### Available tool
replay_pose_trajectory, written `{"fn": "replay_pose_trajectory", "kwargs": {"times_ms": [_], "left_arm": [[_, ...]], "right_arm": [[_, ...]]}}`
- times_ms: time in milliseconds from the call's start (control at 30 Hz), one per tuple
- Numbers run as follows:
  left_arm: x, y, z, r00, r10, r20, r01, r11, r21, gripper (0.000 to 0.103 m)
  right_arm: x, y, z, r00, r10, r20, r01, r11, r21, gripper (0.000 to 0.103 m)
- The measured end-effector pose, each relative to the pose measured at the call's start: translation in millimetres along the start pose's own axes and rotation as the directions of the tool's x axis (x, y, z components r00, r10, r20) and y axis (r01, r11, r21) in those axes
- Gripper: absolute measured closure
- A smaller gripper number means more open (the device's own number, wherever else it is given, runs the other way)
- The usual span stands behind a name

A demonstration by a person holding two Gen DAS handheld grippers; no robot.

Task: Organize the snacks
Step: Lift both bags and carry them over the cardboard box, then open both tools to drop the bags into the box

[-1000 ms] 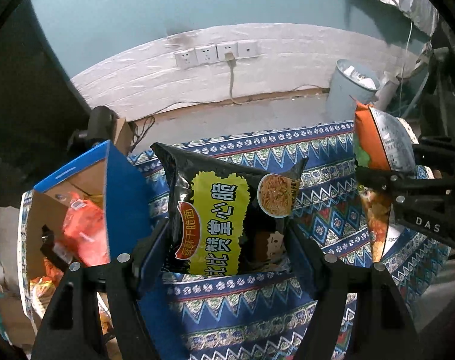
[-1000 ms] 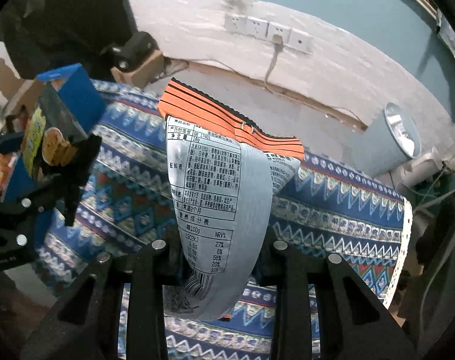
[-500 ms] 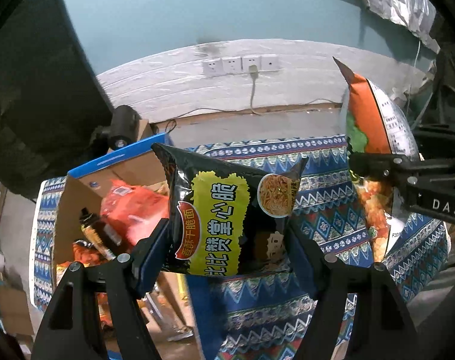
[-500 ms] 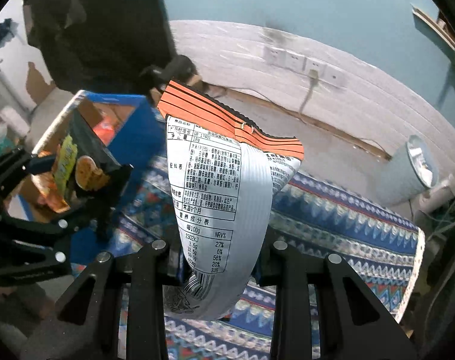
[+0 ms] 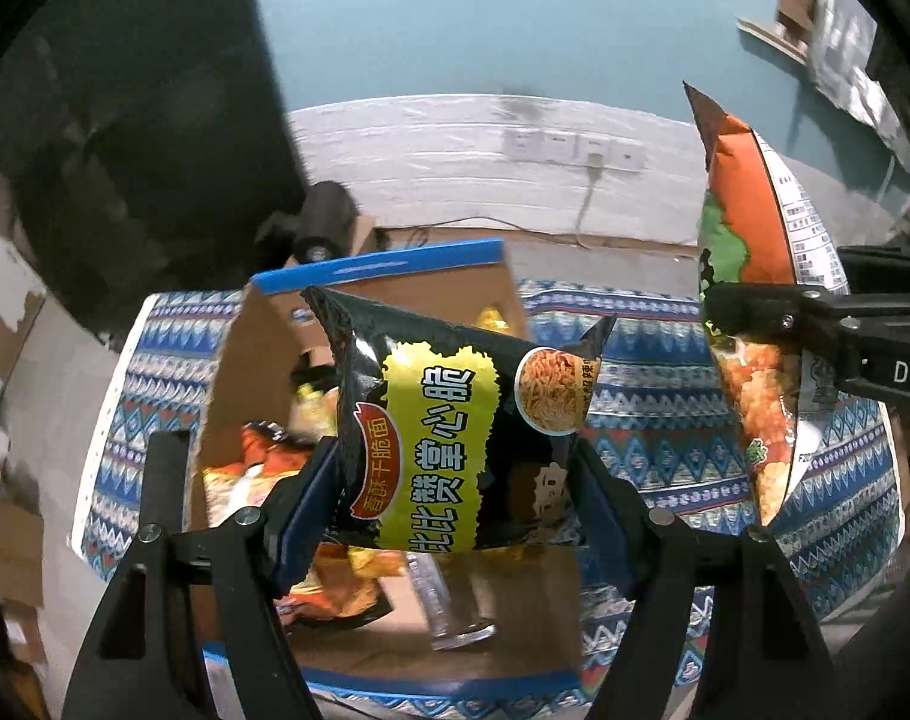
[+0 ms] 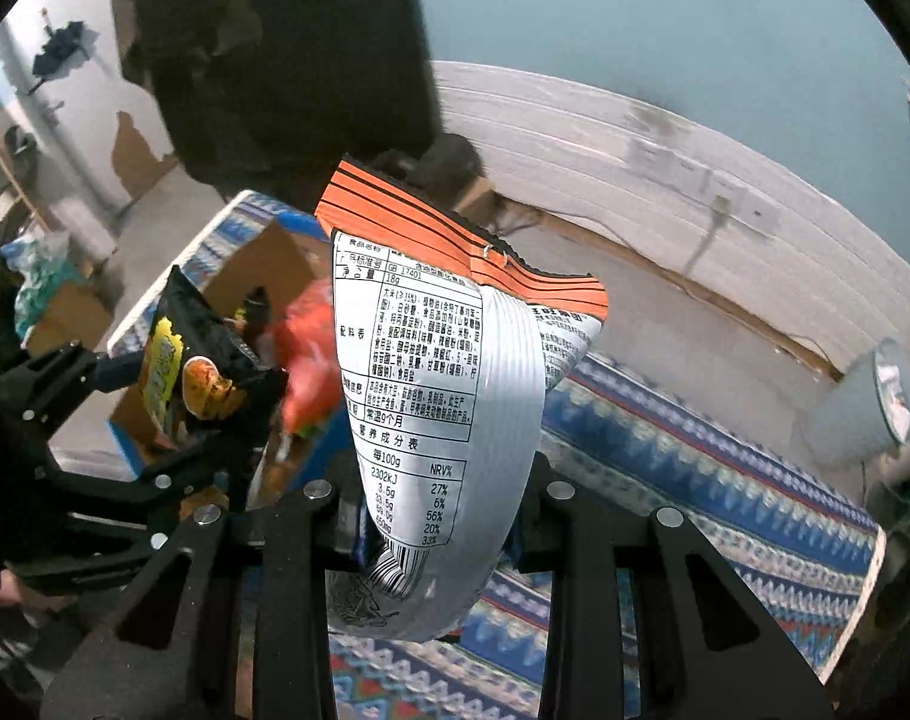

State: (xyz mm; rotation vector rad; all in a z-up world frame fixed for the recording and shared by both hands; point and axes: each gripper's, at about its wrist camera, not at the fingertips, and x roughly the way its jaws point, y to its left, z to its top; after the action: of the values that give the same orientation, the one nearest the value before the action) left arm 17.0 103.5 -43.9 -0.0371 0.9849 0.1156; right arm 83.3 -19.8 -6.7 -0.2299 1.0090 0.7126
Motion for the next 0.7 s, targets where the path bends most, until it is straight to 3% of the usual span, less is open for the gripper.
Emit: {"fn": "replay_pose_trajectory", "kwargs": {"times_ms": [333, 700], "left_arm": [[1.1, 50.7, -12.6, 1.000, 0.028, -0.005, -0.029, 0.996, -0.088, 0.027], [10.0, 79.1, -22.7, 0.999, 0.010, -0.037, -0.016, 0.987, -0.162, 0.027]], "right_arm": [[26.1, 49.7, 24.0, 0.998, 0.052, -0.022, -0.054, 0.997, -0.057, 0.073], [64.1, 82.0, 32.3, 0.993, 0.087, -0.084, -0.093, 0.993, -0.072, 0.073]]}}
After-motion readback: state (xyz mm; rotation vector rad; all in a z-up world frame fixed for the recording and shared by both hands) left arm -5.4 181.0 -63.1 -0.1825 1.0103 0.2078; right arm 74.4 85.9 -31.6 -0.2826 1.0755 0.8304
